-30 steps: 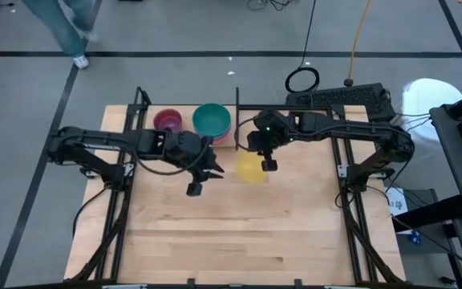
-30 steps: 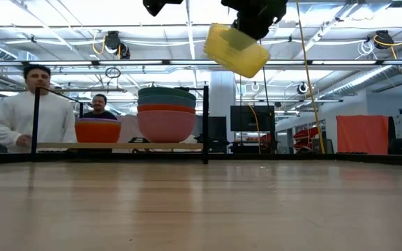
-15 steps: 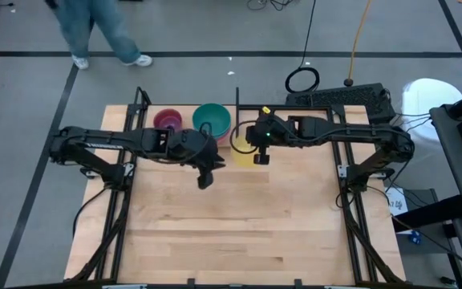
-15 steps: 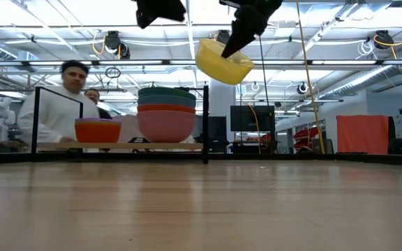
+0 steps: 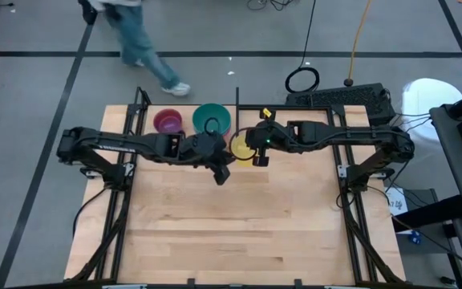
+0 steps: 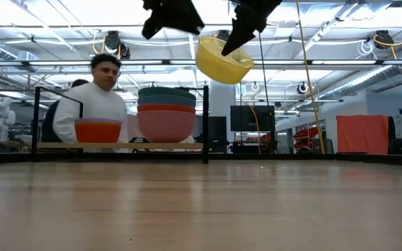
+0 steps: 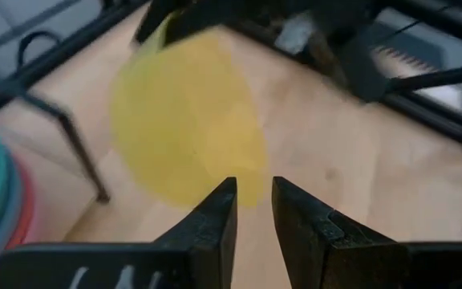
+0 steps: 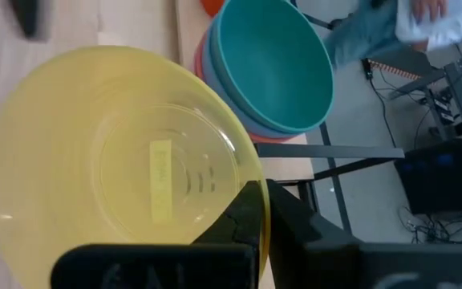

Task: Place and stack bowls onto a shelf
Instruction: Stack the yellow bowl on the purple bowl on the shelf

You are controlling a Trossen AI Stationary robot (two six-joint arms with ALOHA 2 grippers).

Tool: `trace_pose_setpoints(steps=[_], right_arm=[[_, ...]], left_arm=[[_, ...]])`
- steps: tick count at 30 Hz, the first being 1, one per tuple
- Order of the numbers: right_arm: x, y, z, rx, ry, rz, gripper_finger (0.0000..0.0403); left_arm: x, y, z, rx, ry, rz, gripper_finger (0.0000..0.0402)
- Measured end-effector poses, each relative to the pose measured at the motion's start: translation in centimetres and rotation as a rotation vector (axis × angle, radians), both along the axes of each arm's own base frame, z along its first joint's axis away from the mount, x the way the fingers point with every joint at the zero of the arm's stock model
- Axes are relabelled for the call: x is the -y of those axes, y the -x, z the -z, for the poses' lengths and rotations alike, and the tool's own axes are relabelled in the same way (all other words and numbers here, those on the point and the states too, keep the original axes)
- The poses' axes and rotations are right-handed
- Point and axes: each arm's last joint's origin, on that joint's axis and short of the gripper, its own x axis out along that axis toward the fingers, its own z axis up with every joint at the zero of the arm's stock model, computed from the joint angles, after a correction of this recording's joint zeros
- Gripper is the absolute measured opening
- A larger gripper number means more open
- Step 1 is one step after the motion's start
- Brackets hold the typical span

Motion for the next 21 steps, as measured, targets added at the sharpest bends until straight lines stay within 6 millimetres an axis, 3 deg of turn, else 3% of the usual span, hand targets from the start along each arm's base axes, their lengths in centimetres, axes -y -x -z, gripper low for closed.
trace_pose_setpoints(steps=[15, 21], right_arm=[[-0.4, -0.1, 0.0, -0.008, 0.023, -0.030, 0.0000], [-0.4, -0.1, -0.1, -0.001, 0.026, -0.027, 0.0000]], left_arm=[[-0.2, -1.4, 1.7, -0.040, -0.066, -0.054, 0.0085], [0.3, -0.6, 0.6, -0.027, -0.169, -0.090, 0.0085]])
